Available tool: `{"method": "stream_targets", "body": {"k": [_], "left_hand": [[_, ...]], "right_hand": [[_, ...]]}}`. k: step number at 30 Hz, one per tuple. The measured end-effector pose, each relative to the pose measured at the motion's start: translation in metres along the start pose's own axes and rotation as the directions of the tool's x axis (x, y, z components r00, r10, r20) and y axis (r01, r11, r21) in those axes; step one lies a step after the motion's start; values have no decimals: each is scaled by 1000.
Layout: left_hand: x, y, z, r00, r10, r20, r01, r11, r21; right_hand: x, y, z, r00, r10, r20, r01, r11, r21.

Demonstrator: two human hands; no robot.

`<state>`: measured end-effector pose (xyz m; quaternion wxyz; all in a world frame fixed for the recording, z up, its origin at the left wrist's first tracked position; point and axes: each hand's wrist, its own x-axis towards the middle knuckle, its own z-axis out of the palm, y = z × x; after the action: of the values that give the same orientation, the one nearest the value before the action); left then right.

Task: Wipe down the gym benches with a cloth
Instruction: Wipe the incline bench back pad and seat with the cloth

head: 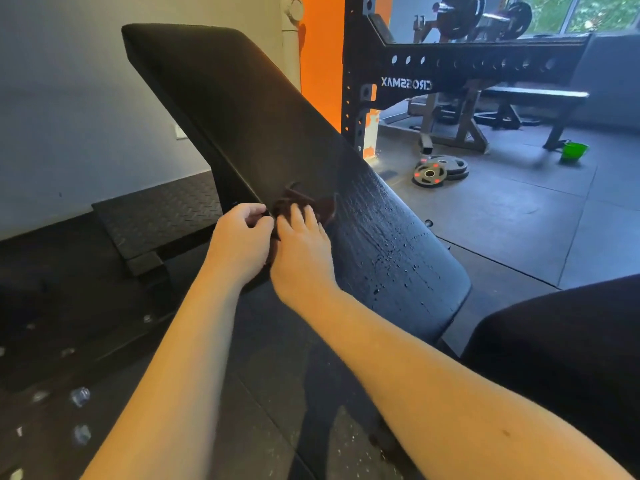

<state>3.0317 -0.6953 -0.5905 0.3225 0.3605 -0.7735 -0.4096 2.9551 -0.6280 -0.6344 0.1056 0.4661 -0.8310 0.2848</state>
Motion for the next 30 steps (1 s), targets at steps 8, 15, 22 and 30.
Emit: {"method": "stream_targets", "body": {"k": [8,15,22,30], "left_hand": [[0,4,-12,995,52,86,-57,996,65],[-1,0,-6,995,56,84,-61,996,59],[5,9,-2,995,100,16,-101,991,92],[-8,13,20,985,171,8,-155,872,464]], "right_hand": [[-89,43,-24,994,93,59,-92,996,-6],[-56,13,-11,999,42,31,-44,997,62],[2,45,-21,996,-77,55,76,997,15],[72,99,-23,935,336,116,-318,937,-148]]}}
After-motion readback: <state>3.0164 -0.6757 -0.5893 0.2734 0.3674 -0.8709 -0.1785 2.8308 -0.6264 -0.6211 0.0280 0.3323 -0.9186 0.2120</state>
